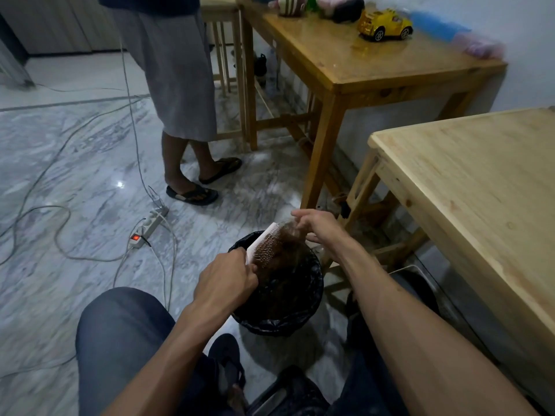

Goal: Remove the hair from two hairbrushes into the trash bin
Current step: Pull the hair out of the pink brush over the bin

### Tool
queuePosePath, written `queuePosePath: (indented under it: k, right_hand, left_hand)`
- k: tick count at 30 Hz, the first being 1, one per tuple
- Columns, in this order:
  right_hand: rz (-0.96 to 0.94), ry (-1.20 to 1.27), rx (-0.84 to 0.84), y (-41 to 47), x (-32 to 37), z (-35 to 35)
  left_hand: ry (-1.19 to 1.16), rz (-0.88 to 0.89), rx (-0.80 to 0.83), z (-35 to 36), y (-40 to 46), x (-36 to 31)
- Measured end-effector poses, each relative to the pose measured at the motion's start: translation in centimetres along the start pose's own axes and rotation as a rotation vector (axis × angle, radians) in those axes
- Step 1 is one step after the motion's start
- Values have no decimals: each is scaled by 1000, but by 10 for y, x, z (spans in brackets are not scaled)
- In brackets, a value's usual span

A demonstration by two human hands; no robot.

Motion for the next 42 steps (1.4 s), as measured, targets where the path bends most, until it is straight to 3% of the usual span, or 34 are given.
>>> queuePosePath:
  k: [2,4,7,13,15,20,25,29,34,39,42]
  right_hand:
    - [-34,-10,137,-1,0,2]
    - [-63,-118,161,-1,-5,6]
    - [-69,-164,1,9,-11,10]
    - [251,171,-366,13,-10,-16]
    - [259,90,-407,12,-11,-33]
    - [121,-174,-199,7,-10,-22]
    - [-130,-160,35,-5,-1,-10]
    - [-181,-275,302,-10,-9,2]
    - [-201,-450,64,9,-20,3]
    - [-34,-575,-308,24,-33,1]
    - [18,-702,-406,28,-39,-6]
  left_hand:
    - [-24,-14,2,1,-2,3]
    - [-47,-28,8,2,-3,3]
    - [-65,-40,35,4,-5,2]
    - [-76,-43,36,-5,-10,-5]
    - [-64,-63,37,-9,-12,0]
    - [-80,-85,18,-8,-8,1]
    - [-73,-71,-5,-8,-9,0]
    - [-103,-71,-16,-7,-10,-1]
    - [-144,-81,19,-8,-11,1]
    - [-137,-70,28,-4,-10,-4]
    - [-124,-89,26,-8,-10,2]
Point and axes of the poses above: each hand's wrist, its own y-axis towards the middle knuckle, its own z-axis out of the palm, x = y × z, the point moved 2 cm from there along y, towards the middle knuckle, and after that the axes turned 12 degrees about -y, right-handed, at the moved point
